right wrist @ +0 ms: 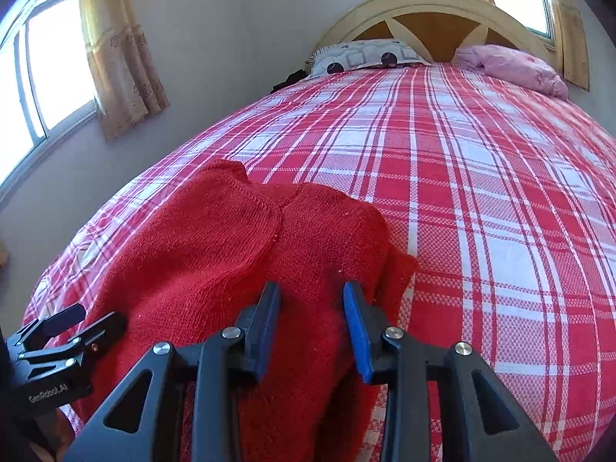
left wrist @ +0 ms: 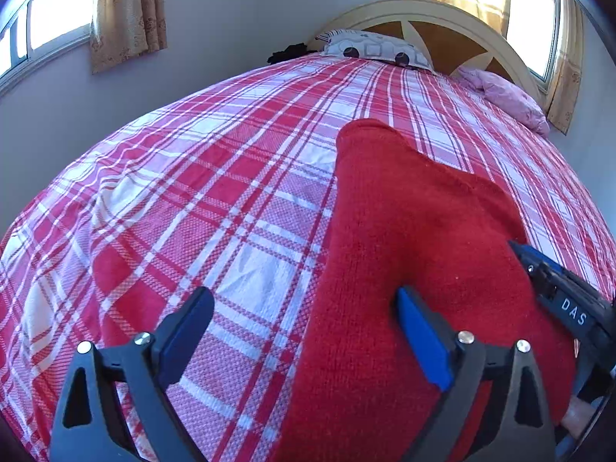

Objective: Fold small clothes
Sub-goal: 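Open both tools and release the folded sweater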

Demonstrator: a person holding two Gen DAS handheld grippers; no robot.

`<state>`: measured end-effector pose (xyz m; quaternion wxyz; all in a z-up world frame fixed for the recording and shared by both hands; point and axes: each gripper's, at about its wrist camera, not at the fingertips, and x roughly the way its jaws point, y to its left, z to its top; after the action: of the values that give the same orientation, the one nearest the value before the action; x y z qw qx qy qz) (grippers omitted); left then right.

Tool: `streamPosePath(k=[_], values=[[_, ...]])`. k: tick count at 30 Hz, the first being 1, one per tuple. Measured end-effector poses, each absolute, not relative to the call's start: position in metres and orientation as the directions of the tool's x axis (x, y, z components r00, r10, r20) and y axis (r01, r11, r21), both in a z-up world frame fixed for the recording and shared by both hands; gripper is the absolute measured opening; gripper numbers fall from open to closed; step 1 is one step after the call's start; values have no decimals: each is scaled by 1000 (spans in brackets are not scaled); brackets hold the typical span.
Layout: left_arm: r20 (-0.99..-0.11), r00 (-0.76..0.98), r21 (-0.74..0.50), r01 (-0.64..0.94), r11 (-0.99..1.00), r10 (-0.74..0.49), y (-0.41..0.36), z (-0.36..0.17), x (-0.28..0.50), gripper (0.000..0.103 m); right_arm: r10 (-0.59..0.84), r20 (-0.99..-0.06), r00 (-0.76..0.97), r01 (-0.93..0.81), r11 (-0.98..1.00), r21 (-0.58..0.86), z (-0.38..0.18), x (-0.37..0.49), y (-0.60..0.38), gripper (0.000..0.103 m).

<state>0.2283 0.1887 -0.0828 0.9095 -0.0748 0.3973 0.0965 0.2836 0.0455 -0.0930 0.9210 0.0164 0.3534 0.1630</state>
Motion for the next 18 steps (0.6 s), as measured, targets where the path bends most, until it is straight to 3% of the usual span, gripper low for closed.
streamPosePath(k=[9,13,16,18], values=[[-734,665,-45,-253,966,140,187,-72,208,100,314,-631,710,-282,947,154,-75,248,38,38],[-711,684,-15,-247,969,163,184,-62,189,99,338,-617,711,-332,934,129,-76,207,44,53],[-708,679,26,-246,969,191,178,-66,182,99,353,-652,671,-364,923,125,-89,195,52,54],[-724,662,42,-235,971,191,174,-71,181,100,326,-674,662,-335,934,123,-93,193,51,61]])
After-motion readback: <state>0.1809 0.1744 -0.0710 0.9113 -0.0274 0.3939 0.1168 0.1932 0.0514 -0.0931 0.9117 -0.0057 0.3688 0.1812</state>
